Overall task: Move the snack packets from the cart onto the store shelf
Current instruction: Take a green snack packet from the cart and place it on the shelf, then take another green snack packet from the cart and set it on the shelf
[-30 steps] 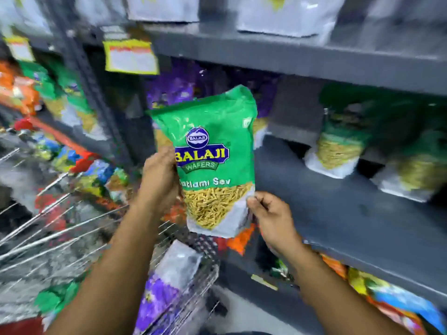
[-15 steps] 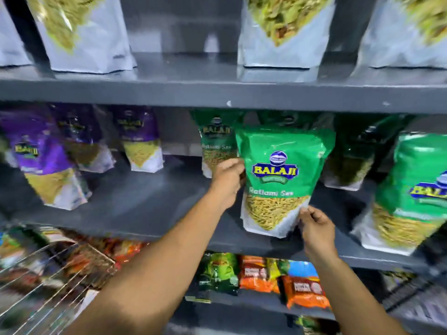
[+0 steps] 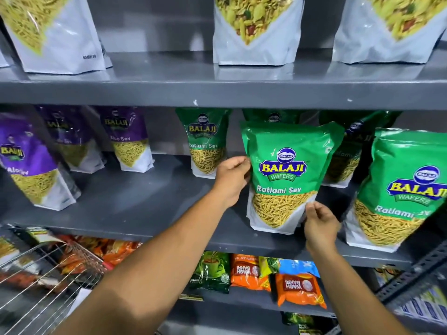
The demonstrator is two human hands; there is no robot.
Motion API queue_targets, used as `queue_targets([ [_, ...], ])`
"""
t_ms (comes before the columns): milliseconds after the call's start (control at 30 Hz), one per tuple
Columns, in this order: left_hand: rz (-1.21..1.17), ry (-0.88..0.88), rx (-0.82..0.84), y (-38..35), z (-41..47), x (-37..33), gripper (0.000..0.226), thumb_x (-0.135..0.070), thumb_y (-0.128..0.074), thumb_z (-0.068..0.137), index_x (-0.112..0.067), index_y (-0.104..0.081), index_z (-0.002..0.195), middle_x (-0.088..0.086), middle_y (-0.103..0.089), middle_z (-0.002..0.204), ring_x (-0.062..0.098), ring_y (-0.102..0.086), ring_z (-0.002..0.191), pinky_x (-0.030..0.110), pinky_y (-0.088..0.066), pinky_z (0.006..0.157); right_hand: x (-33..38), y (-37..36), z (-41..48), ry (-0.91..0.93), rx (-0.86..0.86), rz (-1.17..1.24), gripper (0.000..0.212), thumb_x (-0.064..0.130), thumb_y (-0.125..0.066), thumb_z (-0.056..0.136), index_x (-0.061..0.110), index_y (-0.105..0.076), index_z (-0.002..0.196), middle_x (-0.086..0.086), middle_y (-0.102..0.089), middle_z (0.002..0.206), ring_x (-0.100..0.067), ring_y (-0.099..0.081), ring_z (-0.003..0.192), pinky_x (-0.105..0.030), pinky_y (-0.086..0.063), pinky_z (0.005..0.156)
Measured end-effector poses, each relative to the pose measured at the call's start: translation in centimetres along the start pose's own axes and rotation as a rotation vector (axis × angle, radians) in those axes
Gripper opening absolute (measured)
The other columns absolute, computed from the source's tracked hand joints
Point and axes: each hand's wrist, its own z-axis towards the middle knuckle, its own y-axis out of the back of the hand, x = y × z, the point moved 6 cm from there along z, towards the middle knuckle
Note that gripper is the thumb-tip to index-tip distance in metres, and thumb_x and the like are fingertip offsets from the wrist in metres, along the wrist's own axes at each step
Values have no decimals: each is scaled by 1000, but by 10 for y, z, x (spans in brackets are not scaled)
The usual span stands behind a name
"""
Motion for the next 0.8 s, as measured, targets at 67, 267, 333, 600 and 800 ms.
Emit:
queue_targets([
  [67,-11,10,-5,4,-1,0,20,-5,-53,94,0,-61,111,12,-66,110,24,-61,106,39,-49,99,1,-2,-5,7,-62,1,21,18,-53,93,6,-61,108,-12,-64,96,-18,-56,85,-31,-43,79],
  [267,176,-78,-53,76,-22,-14,23,-12,-55,94,-9,-63,115,8,-69,107,21,-66,103,31,-50,95,19,-5,-69,255,-233,-80,54,22,-54,90,2,-33,135,-26,-32,136,-26,-40,122,-20,-31,103],
  [333,251,-104,-144,129,-37,-19,16,-13,-57,93,-16,-67,104,9,-70,105,22,-66,104,34,-49,96,21,-24,-105,415,-94,-147,58,24,-55,86,-1,-33,134,-26,-29,135,-21,-35,123,-17,-27,106],
  [600,174,-27,-770,389,-158,-13,17,-9,-58,90,-12,-68,76,-4,-68,57,11,-61,55,19,-47,51,-11,-166,-204,546,899,-333,16,31,-53,85,26,-65,95,15,-60,98,-1,-59,94,-17,-46,84],
  [800,29,268,-1238,543,-303,47,21,-10,-52,89,-14,-49,69,5,-51,69,13,-55,51,24,-44,53,-16,-294,-304,606,1359,-361,13,31,-55,81,26,-65,88,31,-57,91,4,-55,90,-8,-40,83],
])
